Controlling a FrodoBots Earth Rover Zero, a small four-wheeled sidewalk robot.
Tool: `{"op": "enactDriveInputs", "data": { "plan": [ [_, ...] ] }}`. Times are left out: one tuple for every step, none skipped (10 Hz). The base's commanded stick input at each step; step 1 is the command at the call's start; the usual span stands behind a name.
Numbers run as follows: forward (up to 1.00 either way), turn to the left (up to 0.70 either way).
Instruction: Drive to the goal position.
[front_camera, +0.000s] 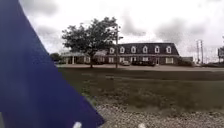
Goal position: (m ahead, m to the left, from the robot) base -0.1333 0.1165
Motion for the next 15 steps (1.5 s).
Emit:
{"op": "enactDriveInputs", "data": {
  "plan": [
    [0.00,0.33],
    [0.00,0.04],
    [0.00,0.00],
    [0.00,0.00],
    [-0.39,0.00],
    [-0.43,0.00],
    [-0.45,0.00],
    [-0.45,0.00],
    [-0.45,0.00],
    [-0.45,0.00],
    [-0.45,0.00],
    [-0.45,0.00],
    [-0.45,0.00],
    [-0.45,0.00],
    [-0.45,0.00]
  ]
}}
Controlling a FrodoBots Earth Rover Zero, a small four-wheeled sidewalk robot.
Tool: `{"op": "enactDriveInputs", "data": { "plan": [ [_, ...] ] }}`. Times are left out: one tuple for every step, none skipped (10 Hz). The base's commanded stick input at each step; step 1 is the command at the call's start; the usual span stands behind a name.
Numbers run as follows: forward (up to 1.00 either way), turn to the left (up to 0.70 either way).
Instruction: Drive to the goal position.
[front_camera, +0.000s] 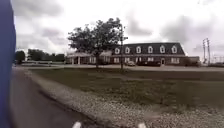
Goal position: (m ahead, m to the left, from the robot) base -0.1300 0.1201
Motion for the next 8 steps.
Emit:
{"op": "enactDriveInputs", "data": {
  "plan": [
    [-0.45,0.00],
    [0.00,0.00],
    [0.00,0.00],
    [0.00,0.00],
    [0.00,0.00],
    [0.00,0.00],
    [0.00,0.28],
    [0.00,0.45]
  ]
}}
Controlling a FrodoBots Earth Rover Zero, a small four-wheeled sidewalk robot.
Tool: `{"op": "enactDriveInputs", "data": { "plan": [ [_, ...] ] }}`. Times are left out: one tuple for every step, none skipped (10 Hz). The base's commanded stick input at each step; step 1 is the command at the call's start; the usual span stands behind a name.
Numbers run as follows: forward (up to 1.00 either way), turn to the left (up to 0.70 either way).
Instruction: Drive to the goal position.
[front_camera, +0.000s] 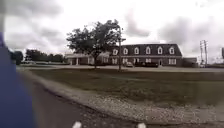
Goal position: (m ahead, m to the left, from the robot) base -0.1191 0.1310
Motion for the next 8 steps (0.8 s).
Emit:
{"op": "enactDriveInputs", "data": {
  "plan": [
    [0.00,0.45],
    [0.00,0.45],
    [0.00,0.45],
    [0.00,0.45],
    [0.00,0.45],
    [0.00,0.45],
    [0.00,0.45],
    [0.00,0.45]
  ]
}}
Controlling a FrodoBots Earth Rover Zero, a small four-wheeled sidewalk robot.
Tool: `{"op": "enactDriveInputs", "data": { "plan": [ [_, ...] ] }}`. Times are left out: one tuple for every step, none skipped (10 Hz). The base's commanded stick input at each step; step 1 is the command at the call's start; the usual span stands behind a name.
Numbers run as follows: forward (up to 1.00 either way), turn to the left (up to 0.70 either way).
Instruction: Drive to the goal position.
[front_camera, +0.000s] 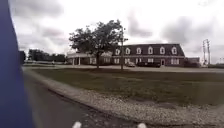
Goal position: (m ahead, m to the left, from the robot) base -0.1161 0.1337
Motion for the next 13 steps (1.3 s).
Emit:
{"op": "enactDriveInputs", "data": {
  "plan": [
    [0.00,0.45],
    [0.00,0.45],
    [0.00,0.45],
    [0.00,0.45],
    [0.00,0.45],
    [0.00,0.45],
    [0.00,0.45],
    [0.00,0.45],
    [0.00,0.45],
    [0.00,0.45],
    [0.00,0.45],
    [0.00,0.45],
    [0.00,0.45]
  ]
}}
